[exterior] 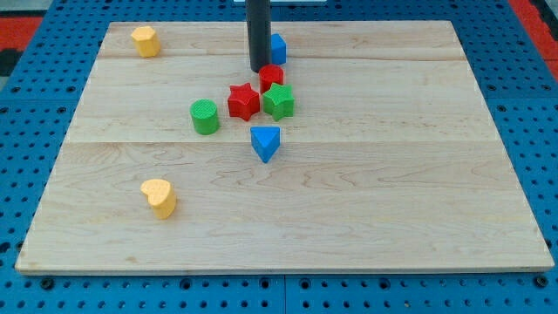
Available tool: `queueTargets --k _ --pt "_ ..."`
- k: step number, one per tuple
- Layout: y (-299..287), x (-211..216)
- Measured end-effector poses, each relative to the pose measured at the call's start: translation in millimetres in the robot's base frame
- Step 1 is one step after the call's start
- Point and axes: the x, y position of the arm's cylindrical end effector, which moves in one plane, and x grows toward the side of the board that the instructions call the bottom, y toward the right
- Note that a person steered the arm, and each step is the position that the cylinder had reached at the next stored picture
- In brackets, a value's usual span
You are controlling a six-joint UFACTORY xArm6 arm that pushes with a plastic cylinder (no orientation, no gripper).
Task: Place the green circle right to the green star
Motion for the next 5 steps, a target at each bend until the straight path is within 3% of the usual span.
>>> queueTargets --k 2,3,4,5 --pt "-99 31" --pt "-122 67" --pt "-69 100" --pt "-5 104"
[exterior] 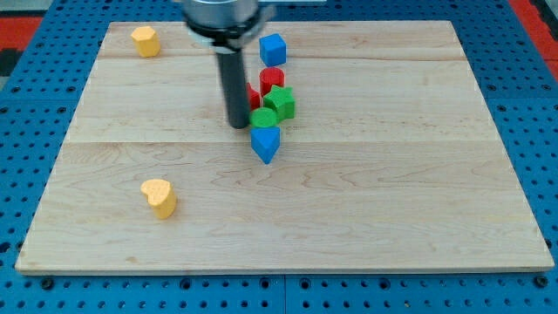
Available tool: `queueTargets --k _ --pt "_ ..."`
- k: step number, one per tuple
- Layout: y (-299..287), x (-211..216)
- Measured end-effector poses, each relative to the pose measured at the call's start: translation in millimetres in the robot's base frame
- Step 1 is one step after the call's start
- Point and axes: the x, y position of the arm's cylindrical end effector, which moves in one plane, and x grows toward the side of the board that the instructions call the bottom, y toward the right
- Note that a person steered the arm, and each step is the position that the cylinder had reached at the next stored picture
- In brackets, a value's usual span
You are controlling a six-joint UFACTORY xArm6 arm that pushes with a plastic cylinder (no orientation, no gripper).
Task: Place the green circle right to the green star
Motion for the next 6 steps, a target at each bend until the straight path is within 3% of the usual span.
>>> queueTargets --k 2,4,6 --pt "28 27" --pt "133 28" --pt "142 -44"
